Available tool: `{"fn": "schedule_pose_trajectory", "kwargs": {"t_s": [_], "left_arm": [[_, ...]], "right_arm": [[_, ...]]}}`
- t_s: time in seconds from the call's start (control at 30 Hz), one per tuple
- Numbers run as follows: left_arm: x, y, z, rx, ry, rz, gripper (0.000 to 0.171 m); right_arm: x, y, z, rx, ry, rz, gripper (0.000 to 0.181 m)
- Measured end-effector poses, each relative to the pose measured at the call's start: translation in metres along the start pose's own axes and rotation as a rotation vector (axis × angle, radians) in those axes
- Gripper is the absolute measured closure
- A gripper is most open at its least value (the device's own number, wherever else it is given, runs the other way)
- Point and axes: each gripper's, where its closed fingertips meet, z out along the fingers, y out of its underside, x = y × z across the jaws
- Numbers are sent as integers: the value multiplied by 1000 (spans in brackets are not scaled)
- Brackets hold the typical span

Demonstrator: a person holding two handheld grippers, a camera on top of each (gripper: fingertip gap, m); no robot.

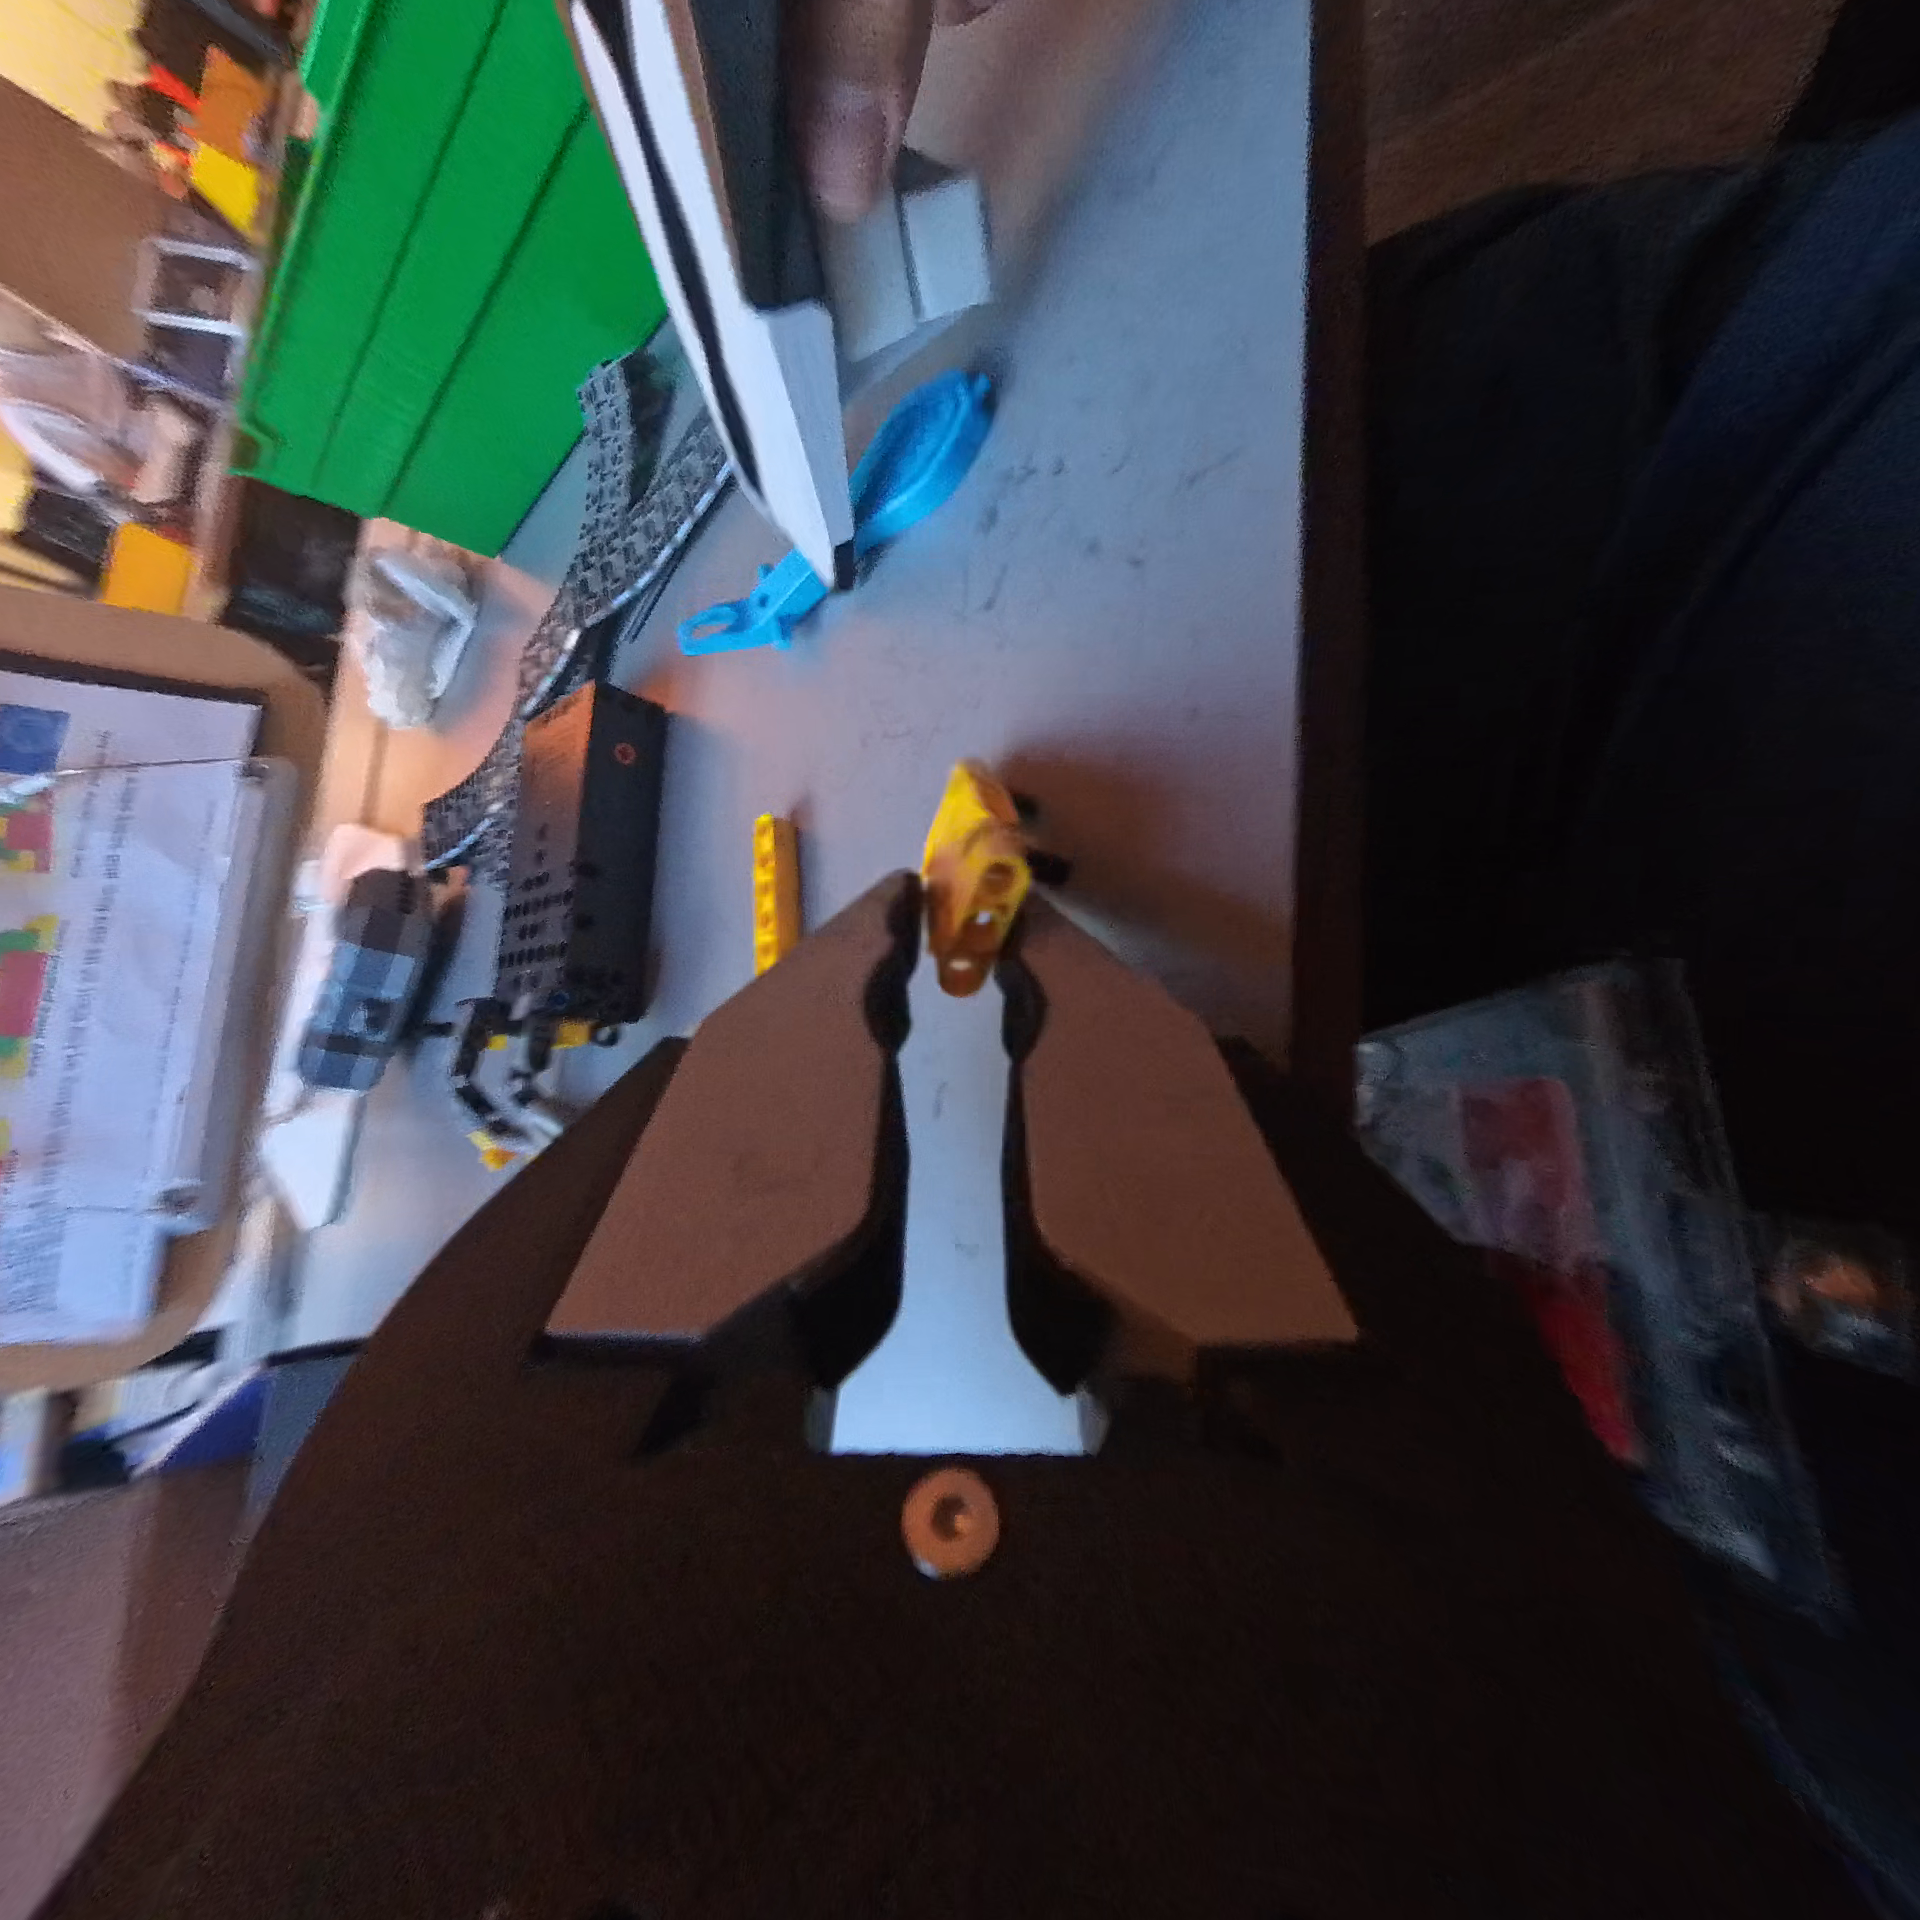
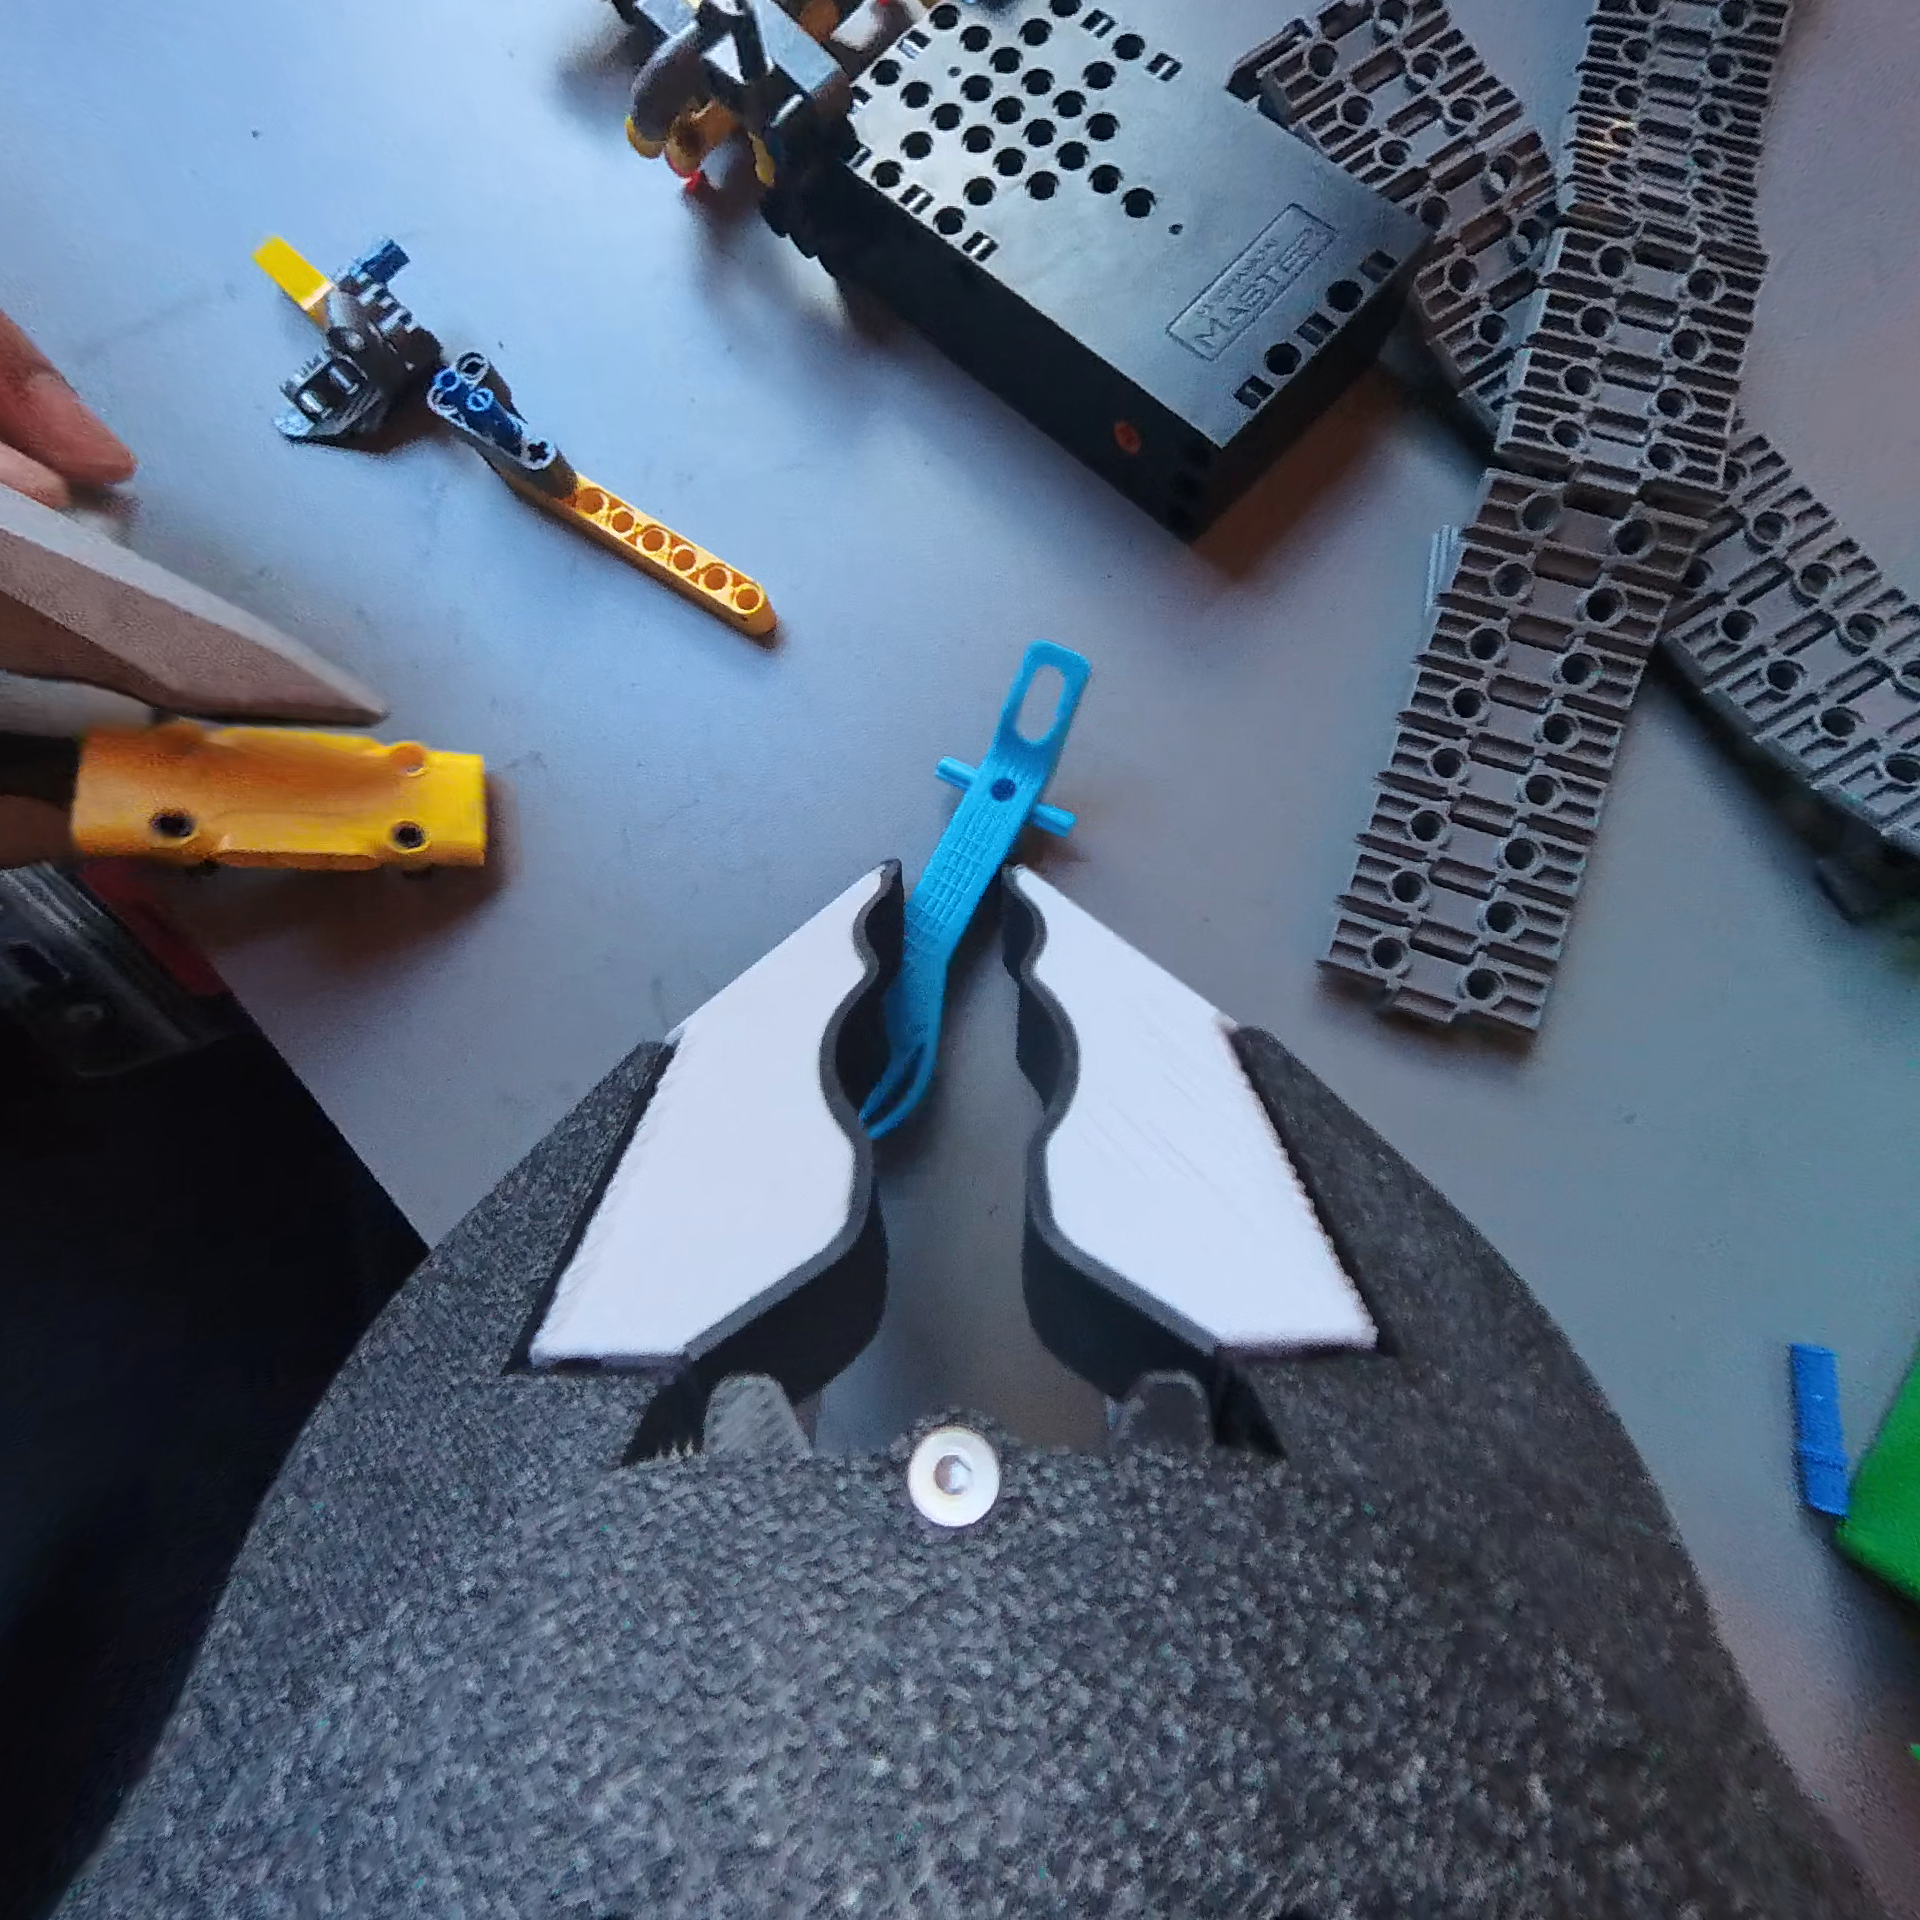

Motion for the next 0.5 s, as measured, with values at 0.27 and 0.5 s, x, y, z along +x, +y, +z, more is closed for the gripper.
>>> {"fn": "schedule_pose_trajectory", "kwargs": {"t_s": [0.27,0.5], "left_arm": [[-13,6,10,-103,-110,27,153],[-17,3,5,-86,-43,-147,125]], "right_arm": [[-24,-5,-12,97,-226,49,172],[-44,-8,-21,147,-441,139,173]]}}
